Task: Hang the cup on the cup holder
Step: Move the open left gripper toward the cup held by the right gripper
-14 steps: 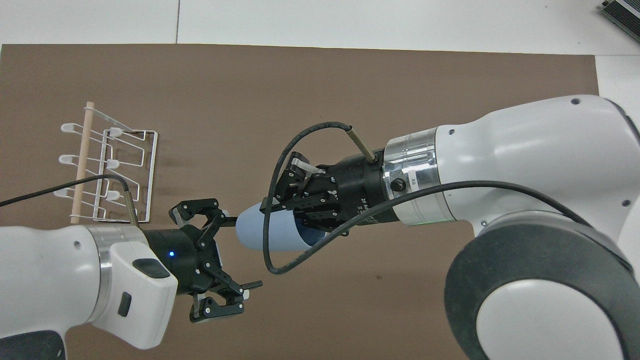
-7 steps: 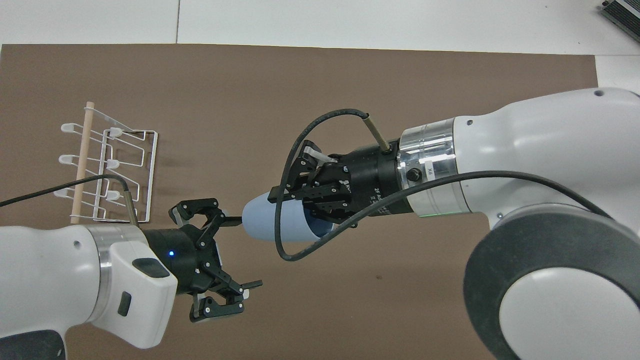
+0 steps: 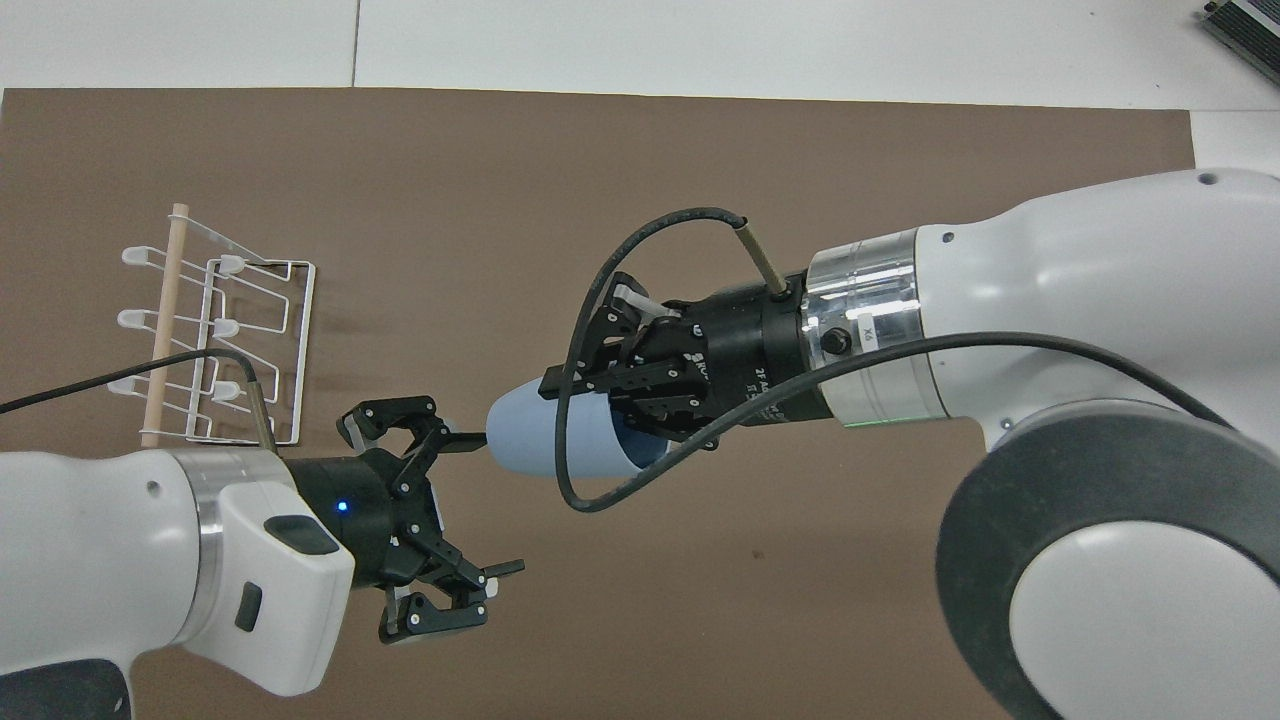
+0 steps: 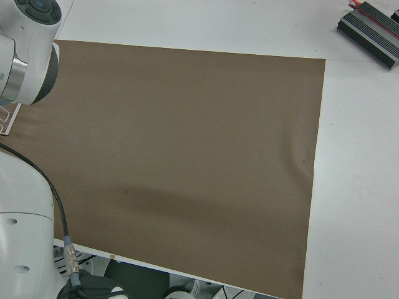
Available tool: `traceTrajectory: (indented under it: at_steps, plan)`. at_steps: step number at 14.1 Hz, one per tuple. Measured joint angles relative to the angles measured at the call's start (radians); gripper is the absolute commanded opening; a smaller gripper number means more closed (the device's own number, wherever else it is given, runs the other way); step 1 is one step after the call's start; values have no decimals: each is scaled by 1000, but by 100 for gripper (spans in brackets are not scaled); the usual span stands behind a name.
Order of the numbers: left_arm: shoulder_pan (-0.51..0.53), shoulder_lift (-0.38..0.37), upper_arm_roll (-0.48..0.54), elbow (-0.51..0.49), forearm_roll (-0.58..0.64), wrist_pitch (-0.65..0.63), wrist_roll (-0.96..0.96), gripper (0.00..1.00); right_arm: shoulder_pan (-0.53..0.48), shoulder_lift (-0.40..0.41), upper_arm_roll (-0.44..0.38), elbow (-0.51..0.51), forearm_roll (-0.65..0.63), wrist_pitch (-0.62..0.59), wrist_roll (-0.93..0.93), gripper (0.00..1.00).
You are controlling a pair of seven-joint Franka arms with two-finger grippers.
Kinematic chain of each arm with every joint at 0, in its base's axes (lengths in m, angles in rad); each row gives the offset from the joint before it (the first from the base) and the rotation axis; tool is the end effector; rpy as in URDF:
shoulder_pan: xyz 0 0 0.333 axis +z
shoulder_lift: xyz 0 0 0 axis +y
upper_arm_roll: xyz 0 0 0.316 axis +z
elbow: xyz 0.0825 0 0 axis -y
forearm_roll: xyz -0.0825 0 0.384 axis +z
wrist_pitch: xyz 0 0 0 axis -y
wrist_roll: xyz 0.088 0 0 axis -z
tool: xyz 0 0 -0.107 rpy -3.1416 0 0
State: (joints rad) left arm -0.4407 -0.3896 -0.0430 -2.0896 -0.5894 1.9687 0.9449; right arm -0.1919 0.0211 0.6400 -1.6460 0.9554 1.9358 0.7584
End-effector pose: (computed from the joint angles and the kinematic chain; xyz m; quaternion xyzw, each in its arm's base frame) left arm 0.3914 -0.2497 0.6192 0.7680 -0.5650 0.1879 0.2357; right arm 0.5129 0.3042 0.6446 -0.8502 0.2392 0.1582 0.4415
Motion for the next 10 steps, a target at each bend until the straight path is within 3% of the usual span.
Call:
traceTrajectory:
  at_steps: [10]
  plan:
    - [0,38,3,21,0,69,0,100,0,1,0,0,0,0,0,0]
